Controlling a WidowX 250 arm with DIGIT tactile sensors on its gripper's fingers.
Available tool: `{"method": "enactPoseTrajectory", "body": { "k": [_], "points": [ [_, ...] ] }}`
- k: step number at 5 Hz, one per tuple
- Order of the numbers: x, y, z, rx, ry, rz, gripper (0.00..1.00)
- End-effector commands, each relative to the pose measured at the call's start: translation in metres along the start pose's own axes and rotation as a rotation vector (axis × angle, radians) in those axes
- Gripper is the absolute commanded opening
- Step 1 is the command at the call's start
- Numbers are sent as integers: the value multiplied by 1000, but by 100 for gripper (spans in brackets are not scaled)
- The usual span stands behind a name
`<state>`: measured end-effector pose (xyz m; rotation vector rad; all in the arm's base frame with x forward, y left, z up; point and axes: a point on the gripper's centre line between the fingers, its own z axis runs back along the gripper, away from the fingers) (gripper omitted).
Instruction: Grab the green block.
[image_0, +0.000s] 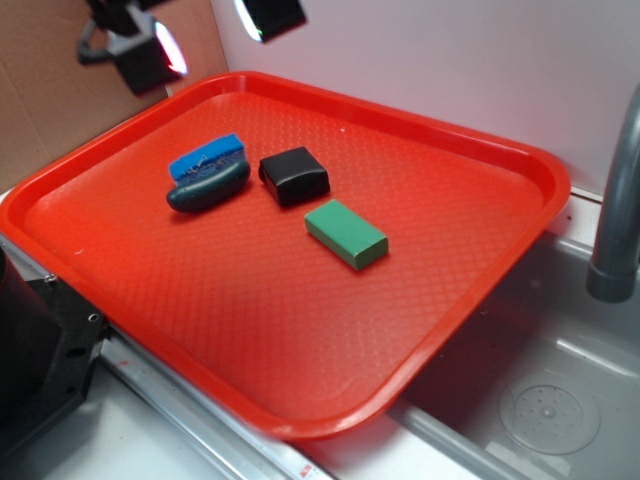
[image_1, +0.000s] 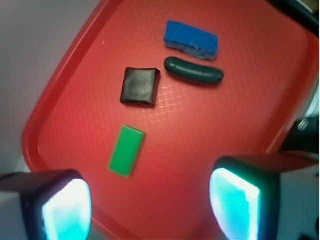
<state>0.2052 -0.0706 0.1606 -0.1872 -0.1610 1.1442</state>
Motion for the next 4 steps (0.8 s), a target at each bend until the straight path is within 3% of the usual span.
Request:
{"method": "enactPoseTrajectory", "body": {
  "k": [1,2,4],
  "points": [
    [-15,-15,-47,49,-25,202,100],
    [-20,-15,-72,87,-21,245,100],
    [-24,-16,-107,137,-73,284,100]
  ]
}}
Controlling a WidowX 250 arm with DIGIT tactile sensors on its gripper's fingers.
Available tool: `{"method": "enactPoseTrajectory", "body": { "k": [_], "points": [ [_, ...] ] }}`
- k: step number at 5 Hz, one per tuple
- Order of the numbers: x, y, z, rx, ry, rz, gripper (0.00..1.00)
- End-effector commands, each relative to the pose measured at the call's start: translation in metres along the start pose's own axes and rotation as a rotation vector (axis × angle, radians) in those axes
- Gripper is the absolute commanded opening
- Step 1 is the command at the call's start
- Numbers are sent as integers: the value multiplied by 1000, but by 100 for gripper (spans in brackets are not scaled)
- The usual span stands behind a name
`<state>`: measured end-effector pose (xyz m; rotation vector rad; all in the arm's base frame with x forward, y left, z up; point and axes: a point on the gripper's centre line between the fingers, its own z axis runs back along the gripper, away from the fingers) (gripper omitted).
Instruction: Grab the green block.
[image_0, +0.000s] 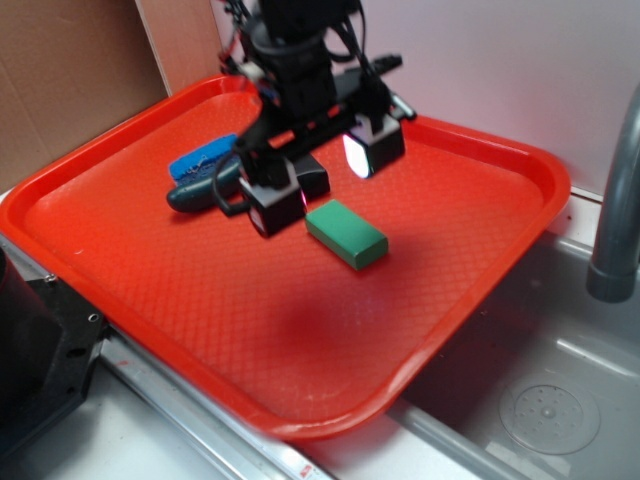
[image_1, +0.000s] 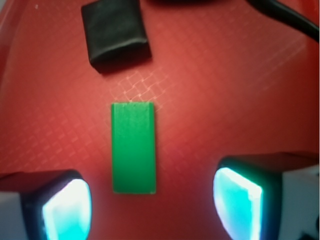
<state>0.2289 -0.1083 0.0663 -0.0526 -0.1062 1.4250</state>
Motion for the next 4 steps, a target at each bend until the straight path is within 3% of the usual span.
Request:
{"method": "enactPoseTrajectory", "body": {
  "k": [1,3,4],
  "points": [
    [6,-7,-31,25,-36,27,100],
    [25,-32,-64,40,-67,8,100],
    [30,-39,-70,42,-77,4,0]
  ]
}}
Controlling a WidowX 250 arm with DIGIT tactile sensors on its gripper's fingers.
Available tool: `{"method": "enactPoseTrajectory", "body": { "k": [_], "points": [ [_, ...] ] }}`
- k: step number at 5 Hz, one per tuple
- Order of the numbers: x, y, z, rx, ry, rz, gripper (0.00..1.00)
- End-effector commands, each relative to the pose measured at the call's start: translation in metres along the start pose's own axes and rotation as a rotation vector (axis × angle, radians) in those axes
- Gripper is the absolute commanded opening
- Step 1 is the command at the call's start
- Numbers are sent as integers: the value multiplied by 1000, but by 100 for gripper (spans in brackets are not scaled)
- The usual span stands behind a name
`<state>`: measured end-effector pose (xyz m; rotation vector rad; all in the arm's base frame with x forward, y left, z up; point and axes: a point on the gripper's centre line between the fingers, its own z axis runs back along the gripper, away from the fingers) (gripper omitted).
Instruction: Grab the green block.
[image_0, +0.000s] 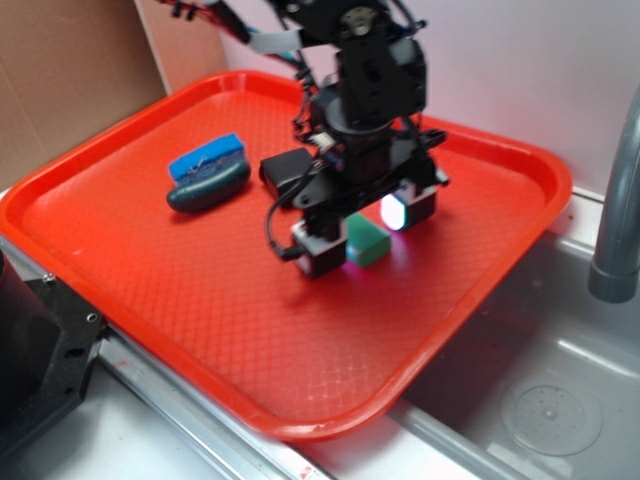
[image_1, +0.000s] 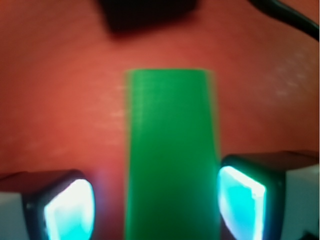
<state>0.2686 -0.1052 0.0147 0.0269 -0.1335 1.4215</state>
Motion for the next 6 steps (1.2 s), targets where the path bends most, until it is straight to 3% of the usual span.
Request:
{"method": "enactPoseTrajectory", "body": {
  "k": [1,2,3,4,6],
  "points": [
    [29,-6,-9,-15,6,-5,0],
    [38,-9,11,-33,44,-69,0],
    [50,-9,41,-96,118,-204,0],
    [62,-8,76,-99,191,-338,0],
    [76,9,139,-112,145,-714,0]
  ]
}}
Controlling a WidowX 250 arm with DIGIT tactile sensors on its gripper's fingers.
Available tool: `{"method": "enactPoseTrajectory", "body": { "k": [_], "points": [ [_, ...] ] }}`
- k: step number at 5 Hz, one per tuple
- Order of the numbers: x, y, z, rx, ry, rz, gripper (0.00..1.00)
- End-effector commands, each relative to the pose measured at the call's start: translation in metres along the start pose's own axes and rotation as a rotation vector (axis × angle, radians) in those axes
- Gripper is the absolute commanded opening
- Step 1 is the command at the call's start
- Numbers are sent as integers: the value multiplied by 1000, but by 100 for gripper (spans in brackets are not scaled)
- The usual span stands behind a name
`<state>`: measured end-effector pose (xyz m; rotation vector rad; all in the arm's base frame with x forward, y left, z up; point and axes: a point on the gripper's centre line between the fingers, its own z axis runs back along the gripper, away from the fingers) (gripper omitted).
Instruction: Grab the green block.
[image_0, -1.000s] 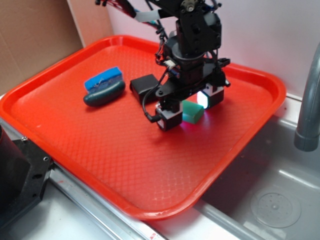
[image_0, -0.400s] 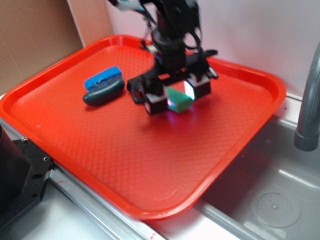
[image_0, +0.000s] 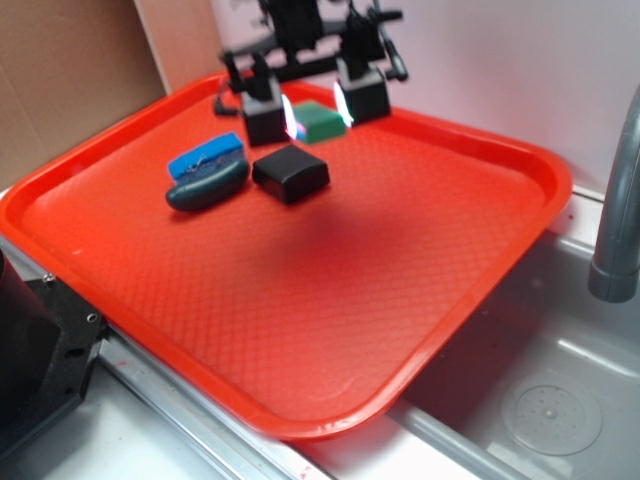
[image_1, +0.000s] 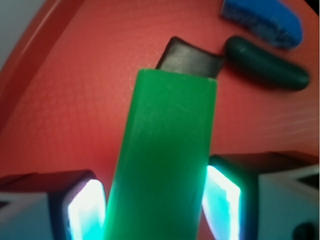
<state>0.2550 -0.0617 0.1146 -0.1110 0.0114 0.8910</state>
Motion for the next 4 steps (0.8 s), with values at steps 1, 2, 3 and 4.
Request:
{"method": "enactPoseTrajectory", "body": {
  "k": [1,2,3,4],
  "points": [
    [15,23,76,-56,-103,-383,0],
    [15,35,93,-61,-131,-552,0],
    [12,42,99,-123,-115,-598,0],
    [12,41,101,-87,-139,-684,0]
  ]
}}
